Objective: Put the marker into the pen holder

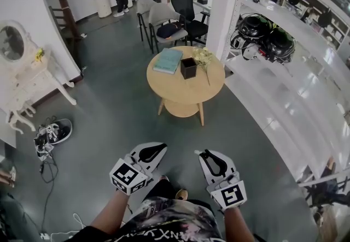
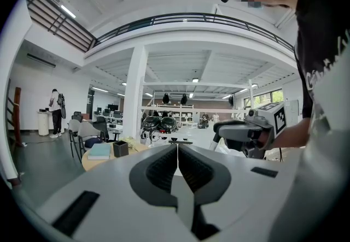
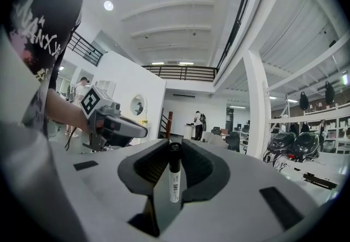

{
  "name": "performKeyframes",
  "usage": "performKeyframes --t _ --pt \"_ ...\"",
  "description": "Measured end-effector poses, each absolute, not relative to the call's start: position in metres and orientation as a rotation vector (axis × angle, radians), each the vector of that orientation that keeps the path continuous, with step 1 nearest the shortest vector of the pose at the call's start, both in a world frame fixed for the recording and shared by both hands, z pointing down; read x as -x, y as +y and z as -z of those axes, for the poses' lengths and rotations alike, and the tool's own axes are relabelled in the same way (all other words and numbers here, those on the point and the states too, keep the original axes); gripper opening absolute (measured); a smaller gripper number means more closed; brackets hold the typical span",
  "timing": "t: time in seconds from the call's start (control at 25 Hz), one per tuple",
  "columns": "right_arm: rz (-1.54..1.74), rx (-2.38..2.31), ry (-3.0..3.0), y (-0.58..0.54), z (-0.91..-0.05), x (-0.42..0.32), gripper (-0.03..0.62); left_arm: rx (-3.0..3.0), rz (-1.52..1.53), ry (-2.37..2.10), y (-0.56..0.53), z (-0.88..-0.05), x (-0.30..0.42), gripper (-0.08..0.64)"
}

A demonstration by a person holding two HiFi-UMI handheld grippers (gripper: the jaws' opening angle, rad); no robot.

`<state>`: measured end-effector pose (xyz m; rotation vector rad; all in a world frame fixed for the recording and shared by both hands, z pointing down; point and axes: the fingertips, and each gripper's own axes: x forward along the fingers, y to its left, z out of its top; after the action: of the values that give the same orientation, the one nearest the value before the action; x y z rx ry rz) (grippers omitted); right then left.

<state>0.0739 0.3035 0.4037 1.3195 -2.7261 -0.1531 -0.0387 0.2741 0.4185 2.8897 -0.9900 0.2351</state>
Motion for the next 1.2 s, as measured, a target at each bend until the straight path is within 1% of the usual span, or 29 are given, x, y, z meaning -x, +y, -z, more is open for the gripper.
performKeyframes --t 0.52,1.2 --pt "0.184 -1.302 -2.728 0.298 -0.409 -0.071 0.075 -2.896 -0.217 -0.991 0.266 -0.424 0.034 0.023" --pt "0.203 -1.276 -2.730 0.248 -0.419 -0.069 0.075 -2.888 -0.208 -0.998 0.218 -0.438 0.033 0.023"
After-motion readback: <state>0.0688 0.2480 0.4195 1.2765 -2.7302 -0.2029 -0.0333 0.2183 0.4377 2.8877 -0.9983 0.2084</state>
